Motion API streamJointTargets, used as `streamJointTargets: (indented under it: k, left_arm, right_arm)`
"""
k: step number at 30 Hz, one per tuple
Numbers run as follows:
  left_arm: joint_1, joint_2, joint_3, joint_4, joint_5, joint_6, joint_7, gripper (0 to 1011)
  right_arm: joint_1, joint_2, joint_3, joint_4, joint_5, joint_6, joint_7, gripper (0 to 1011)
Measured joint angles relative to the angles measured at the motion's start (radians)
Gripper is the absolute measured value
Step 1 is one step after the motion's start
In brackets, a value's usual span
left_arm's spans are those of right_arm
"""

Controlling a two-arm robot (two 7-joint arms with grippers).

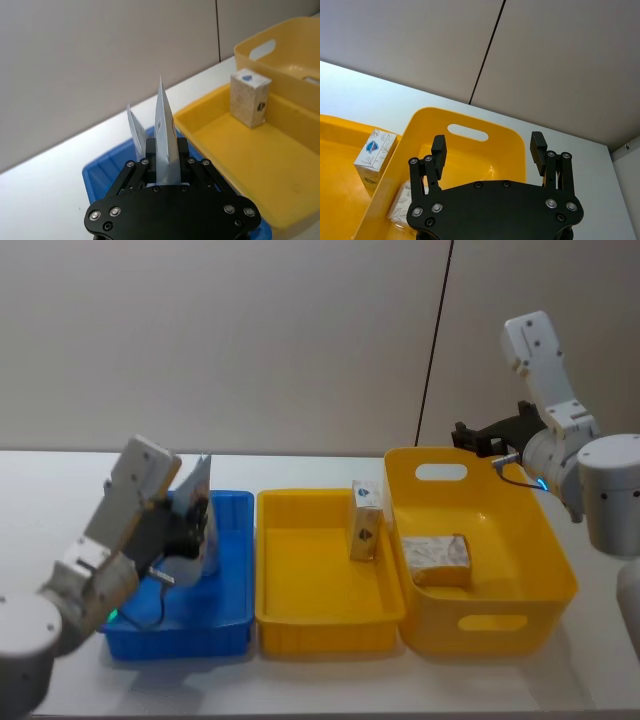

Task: Bimanual collaborative sorting of washing and personal care products

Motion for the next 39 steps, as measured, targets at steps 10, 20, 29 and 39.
streamJointTargets:
  k: [10, 20, 29, 39]
  left_arm:
    - [-0.075, 0.036, -0.023, -0.072, -0.053, 0.06, -0.12, 217]
    - [-0.128, 0.057, -0.056, -0.127, -0.15, 0.087, -0.247, 217]
    - [-0.178, 0.059, -0.074, -0.148, -0.2, 0.045, -0.318, 217]
    - [-0.223, 0.054, -0.069, -0.155, -0.183, -0.022, -0.313, 217]
  right_arm:
    - [0.0, 0.0, 0.0, 0.0, 0.0, 0.0, 0.0, 1004]
    - [0.0, 0.0, 0.0, 0.0, 0.0, 0.0, 0.0, 1004]
    - [0.002, 0.002, -0.005, 0.003, -0.002, -0.013, 0.006, 1004]
    - [0.009, 0.02, -0.028, 0.005, 0.002, -0.071, 0.07, 1004]
